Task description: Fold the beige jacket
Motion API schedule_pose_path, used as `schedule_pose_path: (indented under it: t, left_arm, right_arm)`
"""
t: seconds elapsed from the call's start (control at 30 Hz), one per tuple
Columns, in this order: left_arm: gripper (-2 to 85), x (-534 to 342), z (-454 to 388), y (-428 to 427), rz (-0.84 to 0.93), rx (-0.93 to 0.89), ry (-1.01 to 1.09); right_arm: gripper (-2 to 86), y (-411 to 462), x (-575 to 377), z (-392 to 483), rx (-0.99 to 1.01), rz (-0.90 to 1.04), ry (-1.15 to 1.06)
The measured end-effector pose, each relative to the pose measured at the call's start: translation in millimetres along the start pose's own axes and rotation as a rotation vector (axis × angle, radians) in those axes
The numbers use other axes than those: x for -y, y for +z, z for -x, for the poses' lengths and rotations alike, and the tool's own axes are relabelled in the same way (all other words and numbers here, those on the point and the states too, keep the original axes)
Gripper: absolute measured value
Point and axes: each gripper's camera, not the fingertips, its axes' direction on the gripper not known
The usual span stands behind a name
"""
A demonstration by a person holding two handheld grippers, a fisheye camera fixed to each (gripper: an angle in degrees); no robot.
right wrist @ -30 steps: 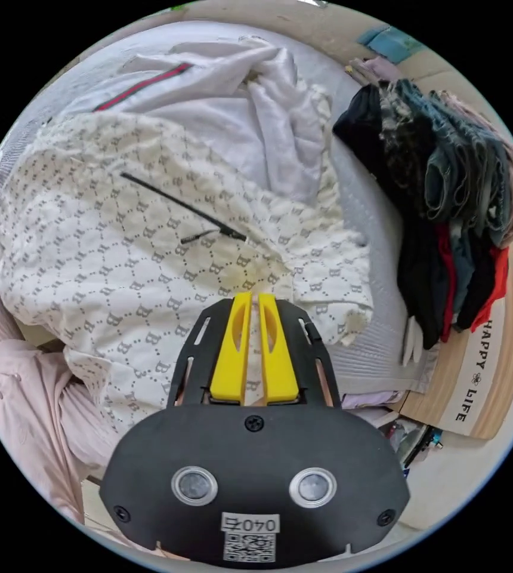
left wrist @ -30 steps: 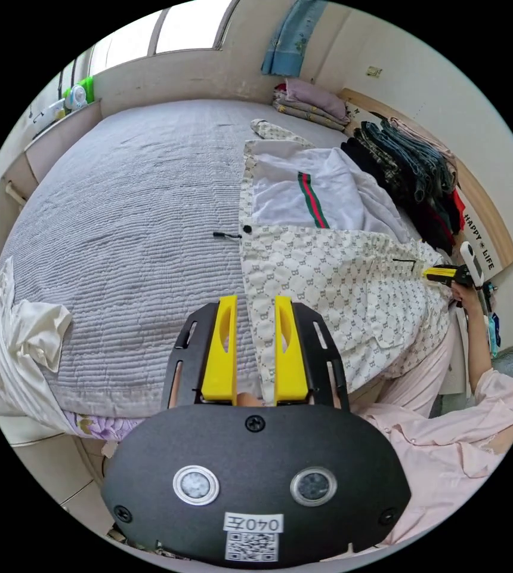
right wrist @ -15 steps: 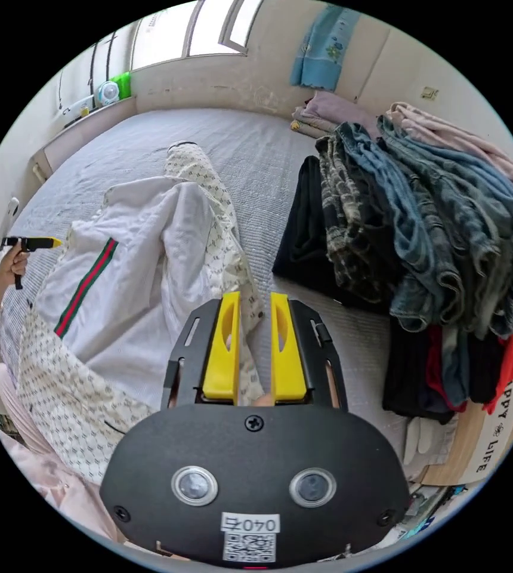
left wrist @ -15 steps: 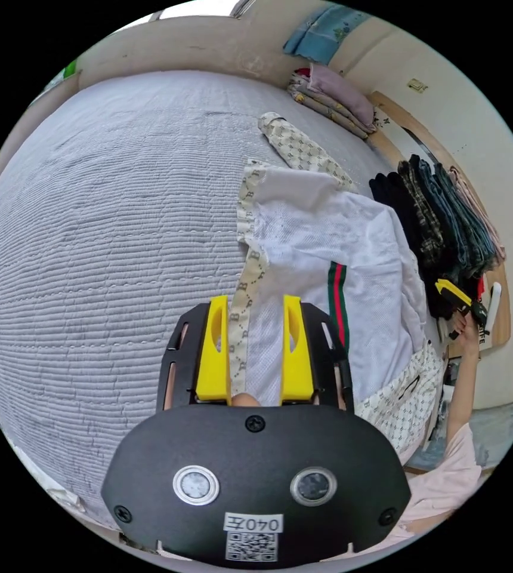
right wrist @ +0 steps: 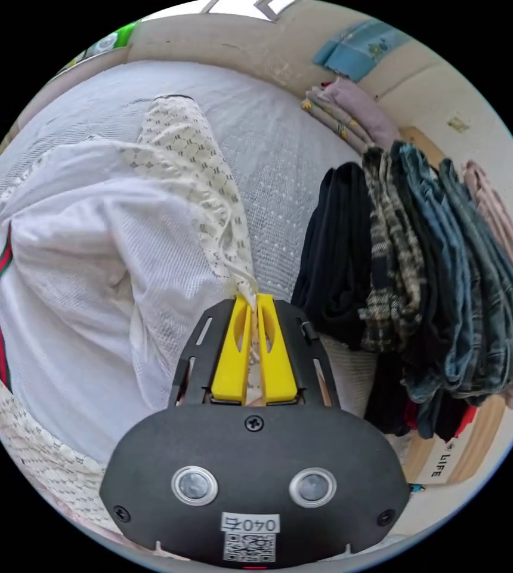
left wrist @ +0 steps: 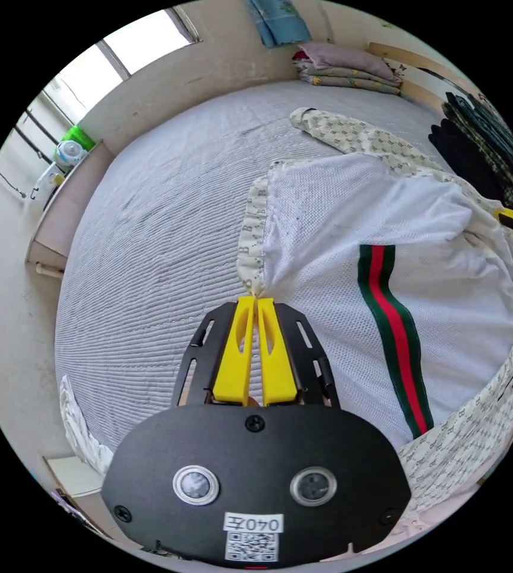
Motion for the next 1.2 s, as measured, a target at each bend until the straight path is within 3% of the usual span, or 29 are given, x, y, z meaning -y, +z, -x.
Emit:
schedule_pose_path:
  t: [0.23,0.4,0.5,0.57,0.67,0.77,0.9,1.07,1.2]
  left_arm:
    - [-0.3,-39,107,-27,-0.005,0.139,-0.253]
    - [3.3,-65,121,-17,0.035,0.196,-0.393]
    - [0.1,-112,88,-65,-0.164,0.217,-0.321]
    - [-1.1,-173,35,-105,-0.290,0.196,-0.149]
    - [-1.4,-249,-47,-122,-0.255,0.080,0.103]
    - [-1.2,-310,-120,-119,-0.174,0.057,0.228]
    - [-0.9,-362,-161,-133,-0.185,0.235,0.157]
    - [-0.9,-400,-177,-171,-0.218,0.000,0.075]
    - [-0.9,-397,-206,-138,-0.108,0.039,0.120]
  right_arm:
    - [0.6,-65,77,54,0.133,-0.230,-0.009]
    - [11.1,-66,105,94,0.010,-0.052,-0.050]
    - [9.9,-107,45,69,0.052,-0.191,-0.060]
    - [8.4,-121,-8,52,0.082,-0.232,-0.082]
    - [7.7,-120,-95,40,0.182,-0.219,-0.155]
    - [6.9,-98,-165,43,0.236,-0.114,-0.142]
    - [6.3,-104,-246,39,0.226,-0.114,-0.046]
    - [5.0,-137,-311,39,0.270,-0.175,-0.054]
    - [1.6,-133,-330,76,0.274,-0.184,-0.120]
